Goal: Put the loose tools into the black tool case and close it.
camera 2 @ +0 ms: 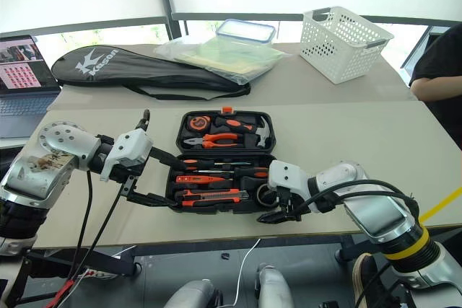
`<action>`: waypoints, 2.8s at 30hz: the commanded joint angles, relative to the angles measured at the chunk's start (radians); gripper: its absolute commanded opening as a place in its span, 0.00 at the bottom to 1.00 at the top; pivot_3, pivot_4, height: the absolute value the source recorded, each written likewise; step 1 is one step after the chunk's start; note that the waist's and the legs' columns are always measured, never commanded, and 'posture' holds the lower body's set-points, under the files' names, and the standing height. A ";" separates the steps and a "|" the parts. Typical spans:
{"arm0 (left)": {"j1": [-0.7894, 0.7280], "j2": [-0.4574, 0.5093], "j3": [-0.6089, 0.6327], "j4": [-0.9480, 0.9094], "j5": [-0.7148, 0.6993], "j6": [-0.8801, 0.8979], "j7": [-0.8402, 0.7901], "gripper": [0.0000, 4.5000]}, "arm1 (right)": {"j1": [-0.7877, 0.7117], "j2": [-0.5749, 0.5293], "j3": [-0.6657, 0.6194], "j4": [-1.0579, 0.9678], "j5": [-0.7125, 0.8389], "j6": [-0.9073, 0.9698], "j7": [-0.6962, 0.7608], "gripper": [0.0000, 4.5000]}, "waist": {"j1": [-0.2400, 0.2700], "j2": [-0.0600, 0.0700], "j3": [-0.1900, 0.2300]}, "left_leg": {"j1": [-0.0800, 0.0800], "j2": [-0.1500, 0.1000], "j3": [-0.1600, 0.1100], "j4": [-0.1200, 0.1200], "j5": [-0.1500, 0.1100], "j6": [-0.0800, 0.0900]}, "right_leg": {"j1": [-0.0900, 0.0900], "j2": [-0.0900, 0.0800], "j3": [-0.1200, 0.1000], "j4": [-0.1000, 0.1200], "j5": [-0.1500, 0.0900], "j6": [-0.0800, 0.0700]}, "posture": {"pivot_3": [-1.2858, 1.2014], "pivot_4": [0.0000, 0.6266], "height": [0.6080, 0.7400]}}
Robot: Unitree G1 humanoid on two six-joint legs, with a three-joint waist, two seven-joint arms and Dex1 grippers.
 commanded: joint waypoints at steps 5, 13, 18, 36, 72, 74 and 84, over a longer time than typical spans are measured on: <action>0.004 0.012 0.024 0.007 0.023 -0.012 0.036 1.00 | -0.058 -0.007 -0.125 -0.035 0.100 0.068 0.003 0.78 | 0.000 0.000 0.000 | 0.000 0.000 0.000 0.000 0.000 0.000 | 0.000 0.000 0.000 0.000 0.000 0.000 | 0.52 0.24 1.00; 0.103 -0.003 0.138 0.147 0.079 0.020 0.275 0.85 | -0.077 0.030 -0.369 0.199 0.148 0.112 -0.158 0.48 | 0.002 0.000 0.000 | 0.000 0.000 0.000 -0.001 0.000 0.000 | 0.000 0.000 0.000 0.000 0.000 0.000 | 0.52 0.24 1.00; 0.153 -0.030 0.120 0.220 0.142 -0.033 0.363 0.45 | -0.034 0.043 -0.323 0.344 0.032 -0.043 -0.217 0.09 | 0.005 0.000 0.000 | 0.000 0.000 0.000 -0.001 0.000 0.000 | 0.000 0.000 -0.001 0.000 0.000 0.000 | 0.52 0.24 1.00; 0.205 -0.132 0.024 0.060 0.113 -0.018 0.274 0.00 | 0.030 0.137 -0.162 0.349 -0.051 -0.490 0.033 0.00 | -0.012 0.000 0.000 | 0.001 0.001 0.000 -0.003 0.000 -0.001 | -0.001 0.000 0.000 0.001 0.000 0.000 | 0.52 0.24 1.00; -0.214 -0.379 0.267 0.501 0.007 0.569 0.740 0.88 | -0.333 0.387 -0.312 0.717 -0.057 0.160 -0.484 0.68 | -0.019 0.000 -0.001 | 0.000 -0.001 -0.001 -0.001 0.001 -0.001 | 0.000 0.000 -0.001 0.002 0.002 0.000 | 0.52 0.24 1.00; -0.211 -0.384 0.281 0.500 -0.005 0.572 0.750 0.77 | -0.334 0.387 -0.320 0.711 -0.051 0.166 -0.491 0.55 | -0.021 0.000 -0.001 | 0.001 -0.001 -0.001 0.000 0.001 -0.001 | 0.000 0.000 -0.001 0.002 0.002 0.000 | 0.52 0.24 1.00; -0.179 -0.375 0.293 0.475 -0.024 0.572 0.764 0.00 | -0.303 0.371 -0.313 0.620 -0.021 0.201 -0.472 0.00 | -0.019 0.000 -0.001 | 0.002 -0.002 -0.002 0.000 0.002 -0.004 | 0.001 -0.002 0.001 0.007 0.002 0.000 | 0.52 0.24 1.00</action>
